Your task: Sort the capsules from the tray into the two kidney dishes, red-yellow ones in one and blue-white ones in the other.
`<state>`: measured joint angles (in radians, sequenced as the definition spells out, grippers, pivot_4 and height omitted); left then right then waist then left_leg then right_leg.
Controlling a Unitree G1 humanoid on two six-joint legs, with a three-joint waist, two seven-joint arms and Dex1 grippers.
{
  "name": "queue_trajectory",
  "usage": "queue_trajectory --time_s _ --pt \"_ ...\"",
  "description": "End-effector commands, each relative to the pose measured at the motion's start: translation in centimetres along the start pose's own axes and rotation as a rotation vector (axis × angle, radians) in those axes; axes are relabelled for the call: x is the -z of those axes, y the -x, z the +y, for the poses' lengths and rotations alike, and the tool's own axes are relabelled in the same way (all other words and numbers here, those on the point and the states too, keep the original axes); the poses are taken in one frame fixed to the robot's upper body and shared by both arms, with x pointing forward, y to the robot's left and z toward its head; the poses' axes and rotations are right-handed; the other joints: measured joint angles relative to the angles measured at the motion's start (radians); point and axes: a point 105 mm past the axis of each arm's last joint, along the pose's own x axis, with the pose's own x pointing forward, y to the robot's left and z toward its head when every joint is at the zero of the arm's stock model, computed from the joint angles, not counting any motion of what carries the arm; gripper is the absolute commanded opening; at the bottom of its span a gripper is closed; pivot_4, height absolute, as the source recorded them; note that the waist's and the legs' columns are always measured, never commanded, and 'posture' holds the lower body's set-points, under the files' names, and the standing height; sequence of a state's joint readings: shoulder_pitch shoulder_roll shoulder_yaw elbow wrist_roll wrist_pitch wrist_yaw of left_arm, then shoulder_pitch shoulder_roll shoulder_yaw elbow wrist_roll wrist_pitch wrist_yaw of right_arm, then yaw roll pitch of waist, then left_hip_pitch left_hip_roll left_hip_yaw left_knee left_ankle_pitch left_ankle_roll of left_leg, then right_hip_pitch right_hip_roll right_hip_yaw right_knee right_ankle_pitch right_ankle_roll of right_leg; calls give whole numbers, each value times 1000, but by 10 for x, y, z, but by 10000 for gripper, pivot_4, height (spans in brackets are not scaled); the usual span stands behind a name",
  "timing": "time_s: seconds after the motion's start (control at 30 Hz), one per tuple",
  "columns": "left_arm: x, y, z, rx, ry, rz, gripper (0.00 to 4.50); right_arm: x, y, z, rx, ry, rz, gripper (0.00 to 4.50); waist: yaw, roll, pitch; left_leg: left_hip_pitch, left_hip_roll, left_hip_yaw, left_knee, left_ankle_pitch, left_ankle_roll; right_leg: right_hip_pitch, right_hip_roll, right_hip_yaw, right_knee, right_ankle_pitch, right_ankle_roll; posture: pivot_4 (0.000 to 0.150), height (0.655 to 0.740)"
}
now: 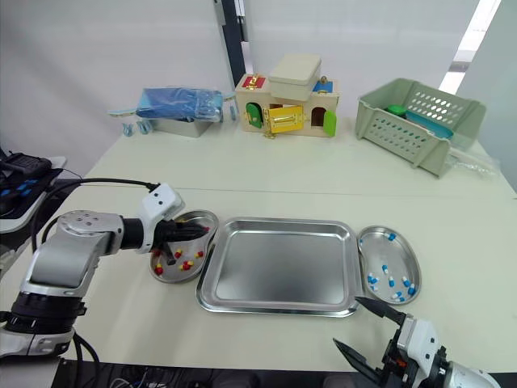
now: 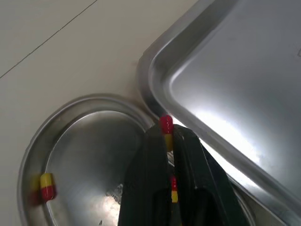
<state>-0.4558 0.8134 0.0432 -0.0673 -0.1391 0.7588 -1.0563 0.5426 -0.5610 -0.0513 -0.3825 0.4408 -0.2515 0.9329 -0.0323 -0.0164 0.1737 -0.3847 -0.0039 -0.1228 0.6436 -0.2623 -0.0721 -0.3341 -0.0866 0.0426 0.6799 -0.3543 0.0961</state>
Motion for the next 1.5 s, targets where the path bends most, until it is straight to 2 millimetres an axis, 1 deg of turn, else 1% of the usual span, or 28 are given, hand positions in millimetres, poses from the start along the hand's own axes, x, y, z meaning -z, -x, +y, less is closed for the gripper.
queue_trajectory --time_s 0.03,0.27,0.4,0.47,0.5,0.63,0.73,0.9,1.13,1.27,1.33,1.4,1.5 --pt "1 14 11 -74 0 -5 1329 -4 1 -2 -16 11 -10 45000 0 0 0 0 0 0 0 0 0 0 0 0 0 0 0 1500 7400" --pt "11 16 18 -109 22 30 1329 -3 1 -7 -14 17 -10 45000 0 0 0 0 0 0 0 0 0 0 0 0 0 0 0 1500 7400" --pt "11 17 20 -118 30 26 1329 -2 0 -8 -8 16 -17 45000 0 0 0 0 0 0 0 0 0 0 0 0 0 0 0 1500 7400" --pt "12 18 21 -120 37 29 5911 -2 -1 -8 -7 16 -20 45000 -1 0 0 0 0 0 0 0 0 0 0 0 0 0 0 1500 7400" --pt "13 18 21 -123 42 31 7377 -2 -1 -9 -7 16 -21 45000 0 0 0 0 0 0 0 0 0 0 0 0 0 0 0 1500 7400" --pt "14 19 22 -125 46 35 20321 -2 -1 -10 -2 20 -22 45000 -1 0 0 0 0 0 0 0 0 0 0 0 0 0 0 1500 7400" --pt "15 19 22 -122 47 37 28970 -3 0 -10 4 22 -25 45000 -1 0 0 0 0 0 0 0 0 0 0 0 0 0 0 1500 7400" --pt "16 19 21 -115 48 50 44736 -4 -1 -8 11 23 -33 45000 -1 0 0 0 0 0 0 0 0 0 0 0 0 0 0 1500 7400" --pt "17 19 20 -108 48 55 44908 -4 1 -8 14 23 -29 45000 -1 0 0 0 0 0 0 0 0 0 0 0 0 0 0 1500 7400" --pt "13 25 22 -110 55 38 44908 -15 3 -8 7 30 -43 45000 -1 0 0 0 0 0 0 0 0 0 0 0 0 0 0 1500 7400" --pt "6 38 20 -87 57 -6 44908 -27 8 -17 45 22 -44 45000 -3 0 0 0 0 0 0 0 0 0 0 0 0 0 0 1500 7400" --pt "2 56 22 -93 53 -37 44908 -37 18 -27 63 20 5 45000 -7 1 0 0 0 0 -1 0 0 -1 0 1 1 0 0 1500 7400" --pt "4 86 29 -127 88 -66 44908 -45 39 -46 96 -7 135 45000 -9 0 1 0 1 0 -1 0 0 -1 0 1 0 0 0 1500 7400"
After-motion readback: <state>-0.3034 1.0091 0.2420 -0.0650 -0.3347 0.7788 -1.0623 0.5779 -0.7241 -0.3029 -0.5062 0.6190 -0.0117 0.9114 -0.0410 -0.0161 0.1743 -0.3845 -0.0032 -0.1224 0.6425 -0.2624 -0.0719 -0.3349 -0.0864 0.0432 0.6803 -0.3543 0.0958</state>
